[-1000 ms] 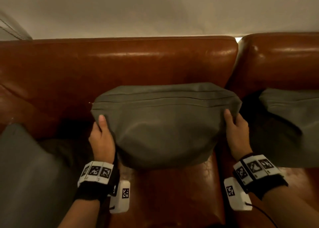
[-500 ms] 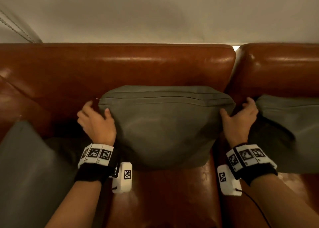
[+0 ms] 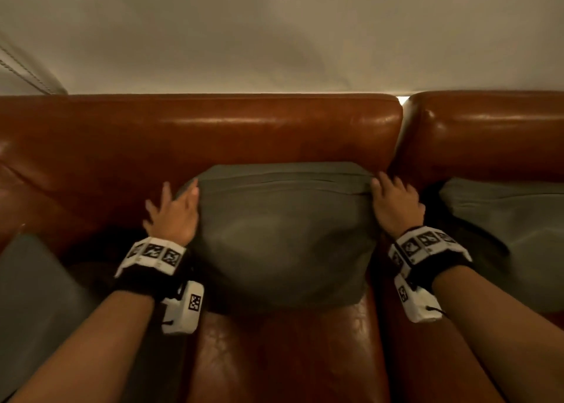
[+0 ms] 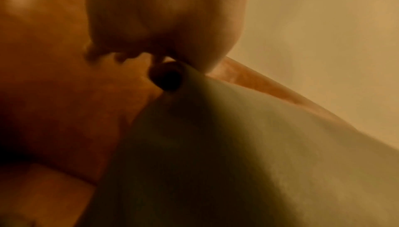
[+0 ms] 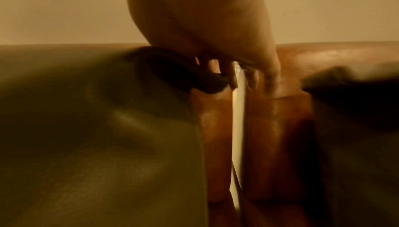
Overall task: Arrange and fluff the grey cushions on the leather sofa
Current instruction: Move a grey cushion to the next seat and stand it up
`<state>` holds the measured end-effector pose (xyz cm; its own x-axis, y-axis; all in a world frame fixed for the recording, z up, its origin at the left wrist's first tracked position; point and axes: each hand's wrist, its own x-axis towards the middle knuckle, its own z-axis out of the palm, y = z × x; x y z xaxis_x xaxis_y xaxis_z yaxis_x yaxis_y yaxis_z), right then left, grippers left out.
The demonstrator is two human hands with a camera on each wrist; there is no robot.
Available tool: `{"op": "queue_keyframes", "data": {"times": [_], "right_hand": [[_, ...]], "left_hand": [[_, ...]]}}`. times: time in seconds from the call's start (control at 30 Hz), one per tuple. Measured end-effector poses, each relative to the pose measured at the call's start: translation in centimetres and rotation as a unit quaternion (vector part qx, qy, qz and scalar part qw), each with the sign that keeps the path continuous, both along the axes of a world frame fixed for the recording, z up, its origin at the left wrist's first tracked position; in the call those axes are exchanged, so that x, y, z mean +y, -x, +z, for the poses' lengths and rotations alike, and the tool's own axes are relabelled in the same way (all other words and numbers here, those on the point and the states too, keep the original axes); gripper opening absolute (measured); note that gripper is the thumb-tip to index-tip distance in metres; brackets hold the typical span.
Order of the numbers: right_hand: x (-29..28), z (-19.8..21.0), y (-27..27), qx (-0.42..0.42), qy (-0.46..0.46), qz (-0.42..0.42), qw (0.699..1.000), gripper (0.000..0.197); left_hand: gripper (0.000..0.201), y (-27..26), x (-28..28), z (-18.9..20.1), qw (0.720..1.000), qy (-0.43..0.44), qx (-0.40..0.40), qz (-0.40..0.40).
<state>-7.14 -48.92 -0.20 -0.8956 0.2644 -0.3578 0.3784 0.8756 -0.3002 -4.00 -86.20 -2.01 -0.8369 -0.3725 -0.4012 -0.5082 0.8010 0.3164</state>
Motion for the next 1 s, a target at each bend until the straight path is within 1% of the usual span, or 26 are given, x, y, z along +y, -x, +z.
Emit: {"op": "queue_keyframes", "data": {"times": [0.07,0.13,0.2,0.23,0.27,0.3,0.33,0.37,0.43,0.5,0.53,0.6,0.63,0.7,0.77,0.83,0.9,0.97,1.0], "right_hand": [[0.9,-0.2,-0.6,0.009,0.102,-0.064,0.993,0.053],[0.7,-0.3,-1.2,0.062,0.196,-0.133,0.97,0.05],[0.7,-0.1,-1.9,0.144,0.253,-0.185,0.938,0.047],[0.9,-0.2,-2.4,0.176,0.279,-0.197,0.923,0.046],[1.0,-0.3,-3.0,0.191,0.3,-0.204,0.912,0.046],[1.1,-0.9,-3.5,0.187,0.316,-0.218,0.904,0.047],[1.1,-1.6,-4.0,0.169,0.324,-0.238,0.9,0.049],[1.1,-2.4,-4.7,0.14,0.33,-0.267,0.894,0.051],[0.7,-3.5,-5.4,0.097,0.362,-0.32,0.87,0.05],[0.1,-3.0,-5.0,0.081,0.398,-0.341,0.848,0.049],[0.0,-2.5,-4.9,0.076,0.405,-0.347,0.842,0.053],[0.5,-1.8,-4.3,0.078,0.412,-0.344,0.84,0.057],[0.6,-1.4,-4.2,0.091,0.406,-0.335,0.845,0.056],[0.9,-1.5,-4.0,0.11,0.379,-0.311,0.865,0.05],[1.0,-2.1,-4.4,0.107,0.332,-0.295,0.89,0.049],[0.9,-2.5,-4.7,0.1,0.306,-0.305,0.896,0.057],[0.7,-2.5,-5.0,0.096,0.305,-0.329,0.889,0.066],[0.4,-1.8,-5.8,0.105,0.312,-0.351,0.877,0.072],[0.0,-1.5,-6.4,0.113,0.304,-0.345,0.881,0.072]], "left_hand": [[0.048,-0.1,-0.4,-0.1,0.994,-0.057,0.071,0.061],[0.045,-0.5,0.6,0.6,0.978,-0.088,0.144,0.122],[0.041,-1.2,1.0,1.3,0.952,-0.116,0.208,0.19],[0.04,-1.8,1.0,1.4,0.936,-0.135,0.236,0.222],[0.04,-2.5,0.9,1.4,0.919,-0.163,0.259,0.248],[0.04,-3.2,1.0,1.1,0.905,-0.193,0.268,0.268],[0.041,-3.9,1.3,0.7,0.895,-0.212,0.265,0.289],[0.046,-4.4,1.6,0.2,0.891,-0.217,0.247,0.312],[0.056,-4.6,2.2,-0.4,0.887,-0.215,0.203,0.354],[0.064,-4.0,2.5,0.1,0.889,-0.196,0.161,0.382],[0.068,-3.9,2.3,0.4,0.897,-0.177,0.141,0.38],[0.071,-3.7,1.8,1.0,0.916,-0.154,0.14,0.343],[0.07,-3.7,1.6,1.4,0.926,-0.143,0.154,0.315],[0.067,-3.7,1.1,1.4,0.937,-0.135,0.172,0.273],[0.066,-3.9,1.3,1.1,0.943,-0.138,0.16,0.256],[0.067,-4.0,1.5,0.9,0.937,-0.144,0.169,0.269],[0.068,-4.8,1.5,1.3,0.924,-0.163,0.18,0.296],[0.072,-6.0,1.7,1.6,0.909,-0.186,0.174,0.329],[0.075,-6.6,2.0,1.7,0.906,-0.192,0.168,0.337]]}}
